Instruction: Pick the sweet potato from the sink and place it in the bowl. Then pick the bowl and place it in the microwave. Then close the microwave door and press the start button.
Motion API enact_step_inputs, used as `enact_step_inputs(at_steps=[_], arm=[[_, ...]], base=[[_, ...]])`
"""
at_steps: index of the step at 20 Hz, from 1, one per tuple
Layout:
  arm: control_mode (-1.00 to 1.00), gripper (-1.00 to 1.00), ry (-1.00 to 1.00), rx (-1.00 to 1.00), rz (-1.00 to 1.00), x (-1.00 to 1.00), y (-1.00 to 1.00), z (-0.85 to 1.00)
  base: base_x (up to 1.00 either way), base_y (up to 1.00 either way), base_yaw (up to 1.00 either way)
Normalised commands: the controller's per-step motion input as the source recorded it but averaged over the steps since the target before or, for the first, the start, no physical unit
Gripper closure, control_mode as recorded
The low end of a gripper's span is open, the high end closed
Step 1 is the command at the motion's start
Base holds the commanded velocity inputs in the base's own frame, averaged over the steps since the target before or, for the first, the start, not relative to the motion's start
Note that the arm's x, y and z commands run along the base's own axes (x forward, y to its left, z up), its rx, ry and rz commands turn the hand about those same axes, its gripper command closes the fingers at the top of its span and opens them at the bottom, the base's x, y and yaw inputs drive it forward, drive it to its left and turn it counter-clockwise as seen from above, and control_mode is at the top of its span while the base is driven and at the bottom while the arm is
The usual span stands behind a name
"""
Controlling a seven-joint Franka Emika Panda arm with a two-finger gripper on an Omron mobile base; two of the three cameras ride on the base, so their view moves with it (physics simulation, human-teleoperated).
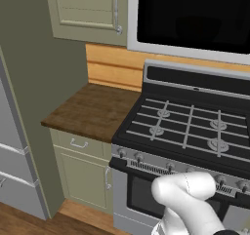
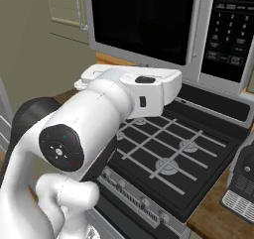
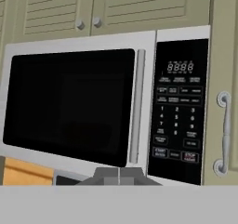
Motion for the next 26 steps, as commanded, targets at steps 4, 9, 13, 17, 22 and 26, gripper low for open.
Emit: enact_step_inputs(at_steps=[4, 9, 13, 17, 22, 26], arm=[[-1.00, 1.00, -0.01, 0.01, 0.00, 0.21, -0.31, 0.00], [-1.00, 1.00, 0.00, 0.00, 0.00, 0.28, -0.27, 0.00], [-1.00, 1.00, 0.00, 0.00, 0.00, 0.13, -0.17, -0.08], [-1.00, 1.00, 0.00, 0.00, 0.00, 0.22, -0.15, -0.08], [-1.00, 1.00, 0.00, 0.00, 0.00, 0.29, -0.16, -0.05], [-1.00, 1.00, 0.00, 0.00, 0.00, 0.29, -0.19, 0.00]], base=[[0.00, 0.00, 0.00], [0.00, 0.00, 0.00], [0.00, 0.00, 0.00], [0.00, 0.00, 0.00], [0.00, 0.00, 0.00], [0.00, 0.00, 0.00]])
